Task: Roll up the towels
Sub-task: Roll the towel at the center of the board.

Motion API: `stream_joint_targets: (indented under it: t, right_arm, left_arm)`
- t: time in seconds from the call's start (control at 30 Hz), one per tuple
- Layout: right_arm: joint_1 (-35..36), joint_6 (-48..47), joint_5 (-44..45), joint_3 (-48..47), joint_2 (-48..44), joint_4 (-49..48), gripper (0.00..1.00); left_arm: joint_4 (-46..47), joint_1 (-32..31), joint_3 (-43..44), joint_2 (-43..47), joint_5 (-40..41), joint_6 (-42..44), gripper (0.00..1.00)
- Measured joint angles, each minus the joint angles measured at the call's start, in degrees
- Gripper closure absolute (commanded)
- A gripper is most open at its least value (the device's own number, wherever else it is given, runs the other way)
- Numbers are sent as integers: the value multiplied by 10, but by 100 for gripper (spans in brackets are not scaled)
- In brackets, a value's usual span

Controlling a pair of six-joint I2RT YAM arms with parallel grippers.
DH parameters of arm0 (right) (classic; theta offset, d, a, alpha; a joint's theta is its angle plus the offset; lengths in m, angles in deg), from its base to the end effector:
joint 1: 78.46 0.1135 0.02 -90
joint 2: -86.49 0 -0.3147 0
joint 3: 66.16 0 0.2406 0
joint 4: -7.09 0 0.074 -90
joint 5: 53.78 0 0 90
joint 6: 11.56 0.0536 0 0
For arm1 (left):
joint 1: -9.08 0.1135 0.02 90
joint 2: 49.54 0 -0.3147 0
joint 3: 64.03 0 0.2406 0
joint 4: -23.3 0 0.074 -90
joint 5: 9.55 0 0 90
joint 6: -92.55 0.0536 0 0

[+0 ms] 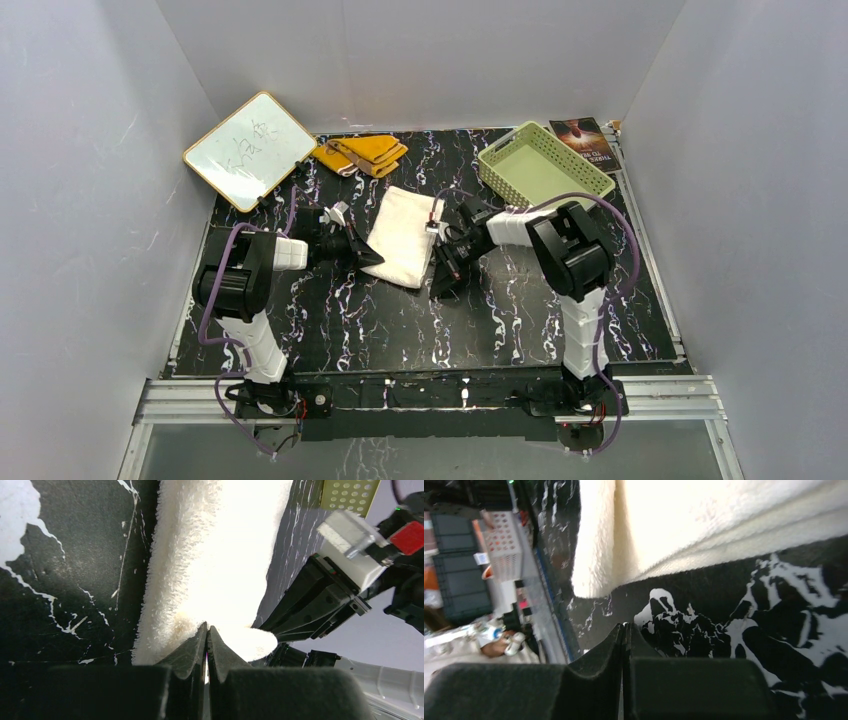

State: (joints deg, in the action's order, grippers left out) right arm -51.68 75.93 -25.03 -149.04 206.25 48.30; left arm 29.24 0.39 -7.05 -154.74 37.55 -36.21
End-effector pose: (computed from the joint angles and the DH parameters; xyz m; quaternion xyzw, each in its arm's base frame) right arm 0.3263 0.2173 0.1447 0.2675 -0.8147 -0.5141 0.0192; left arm 0.3371 -0.0884 0.1616 -0.0779 0.8604 -0.4577 0.2101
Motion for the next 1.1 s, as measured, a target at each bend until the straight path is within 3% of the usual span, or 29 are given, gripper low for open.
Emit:
stream_joint_targets:
  t: [0.07,0.13,0.2,0.27,0.43,0.6,0.83,1.1]
  right_arm:
    - [5,9,32,1,-16,-3,99]
    - [16,17,90,0,-50,-7,82]
    - [38,25,175,0,-104,-17,58]
    - [77,11,281,0,-174,-38,43]
    - [236,-85,509,22,-303,-158,41]
    - [303,-189,618,26,-261,-209,42]
    - [306,-270,673,26,-139,-207,42]
    - [306,-294,664,22,-123,-211,45]
  left_arm:
    - [-3,0,2,0,0,2,100]
    - [-7,0,3,0,1,3,100]
    - [-10,-1,5,0,2,5,100]
    - [-12,-1,6,0,2,7,100]
    - [-14,-1,7,0,2,8,100]
    - [-18,-1,10,-2,0,9,100]
    - [-25,0,16,-7,-6,10,100]
    - [-26,0,21,-14,-16,11,100]
